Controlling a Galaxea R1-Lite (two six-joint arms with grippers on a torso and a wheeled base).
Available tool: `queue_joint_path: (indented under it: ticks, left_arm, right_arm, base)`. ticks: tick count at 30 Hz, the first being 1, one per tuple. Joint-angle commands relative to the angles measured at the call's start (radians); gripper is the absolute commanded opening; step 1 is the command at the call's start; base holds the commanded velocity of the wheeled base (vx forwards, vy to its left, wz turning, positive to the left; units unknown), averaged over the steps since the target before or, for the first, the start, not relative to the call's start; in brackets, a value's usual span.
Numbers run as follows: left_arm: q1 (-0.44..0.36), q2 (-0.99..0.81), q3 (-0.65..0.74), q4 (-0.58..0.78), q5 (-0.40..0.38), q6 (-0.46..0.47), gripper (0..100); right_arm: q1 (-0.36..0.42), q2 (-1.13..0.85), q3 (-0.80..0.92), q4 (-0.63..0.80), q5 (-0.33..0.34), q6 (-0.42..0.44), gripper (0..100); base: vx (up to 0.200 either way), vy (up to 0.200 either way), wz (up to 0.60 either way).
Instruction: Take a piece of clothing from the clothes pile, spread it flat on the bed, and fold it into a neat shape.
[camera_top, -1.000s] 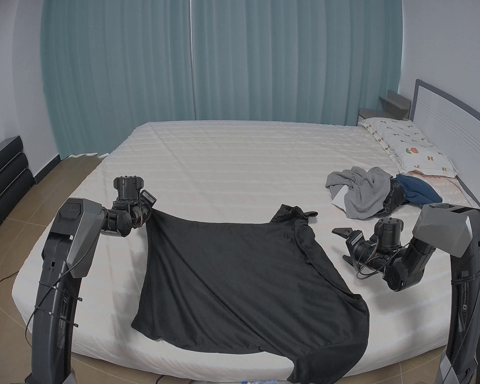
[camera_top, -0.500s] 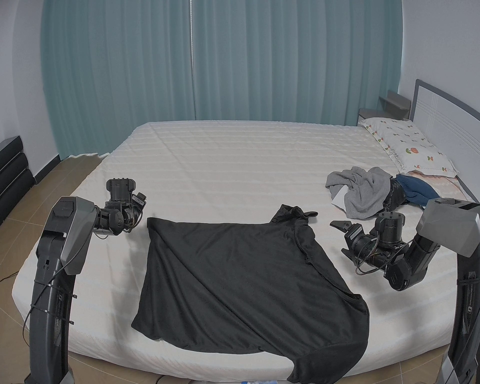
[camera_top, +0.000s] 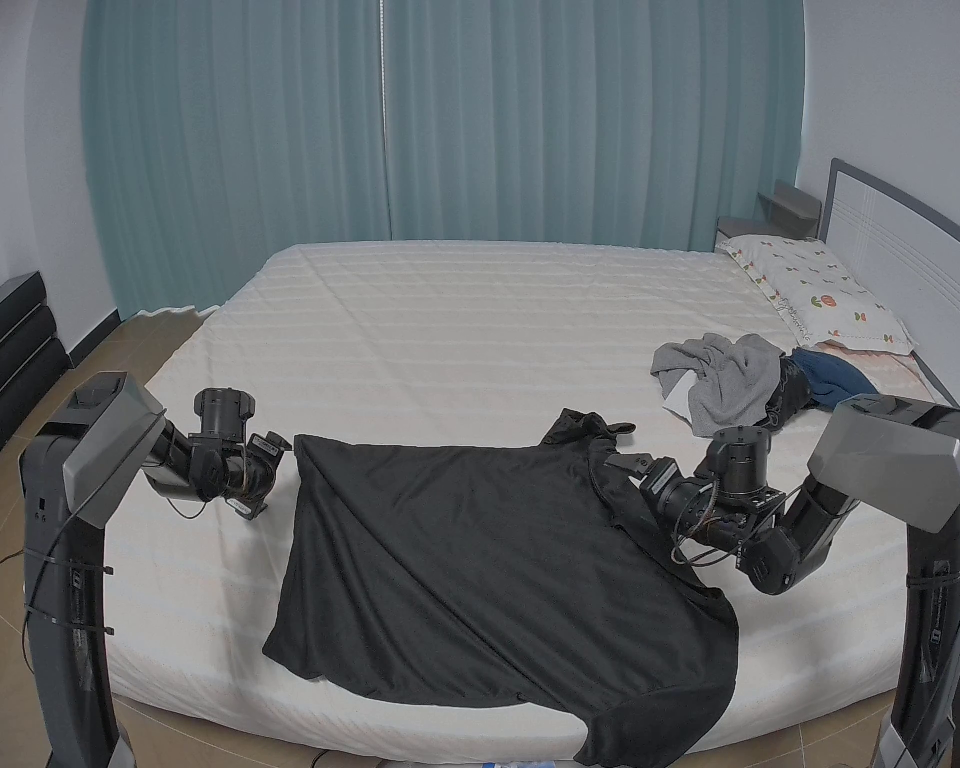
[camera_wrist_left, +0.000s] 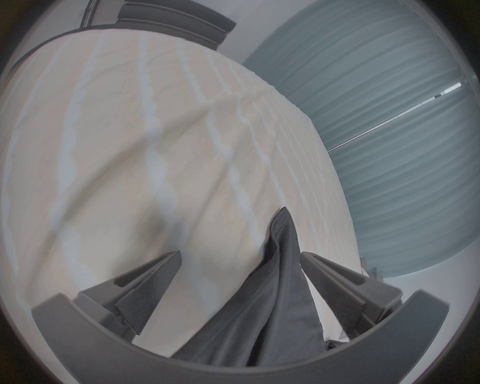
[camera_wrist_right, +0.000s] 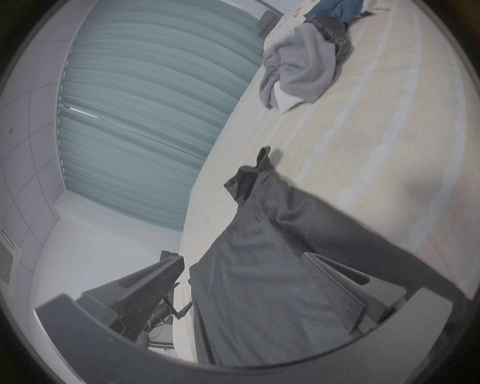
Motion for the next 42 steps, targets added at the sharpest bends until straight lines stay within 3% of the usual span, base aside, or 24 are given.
queue_joint_path:
  ticks: [1,4,12,19,28,38,42]
  left_arm:
    - [-0.031,-0.159,0.204,-0.103,-0.045,-0.059,100]
    - [-0.037,-0.178,0.222,-0.104,-0.044,-0.111,100]
    - [-0.039,-0.162,0.227,-0.111,-0.042,-0.119,100]
    - [-0.037,-0.164,0.242,-0.118,-0.042,-0.114,100]
    - [-0.036,-0.162,0.244,-0.118,-0.041,-0.112,100]
    - [-0.036,-0.162,0.244,-0.118,-0.041,-0.109,100]
    - [-0.036,-0.162,0.244,-0.118,-0.041,-0.109,100]
  right_arm:
    - [0.050,0.110,-0.203,0.148,-0.017,-0.019,100]
    - [0.048,0.130,-0.281,0.231,-0.017,-0.019,100]
    - [0.056,0.177,-0.318,0.263,-0.020,-0.027,100]
    - [0.010,0.249,-0.477,0.321,-0.151,-0.111,100]
    - [-0.101,0.257,-0.530,0.301,-0.231,-0.285,100]
    - [-0.191,0.262,-0.520,0.217,-0.221,-0.341,100]
    - [-0.228,0.223,-0.503,0.215,-0.172,-0.341,100]
  base:
    - [0.000,0.000,0.00]
    - [0.000,0.000,0.00]
    - [0.000,0.000,0.00]
    - [0.000,0.000,0.00]
    - [0.000,0.000,0.00]
    - [0.000,0.000,0.00]
    - [0.000,0.000,0.00]
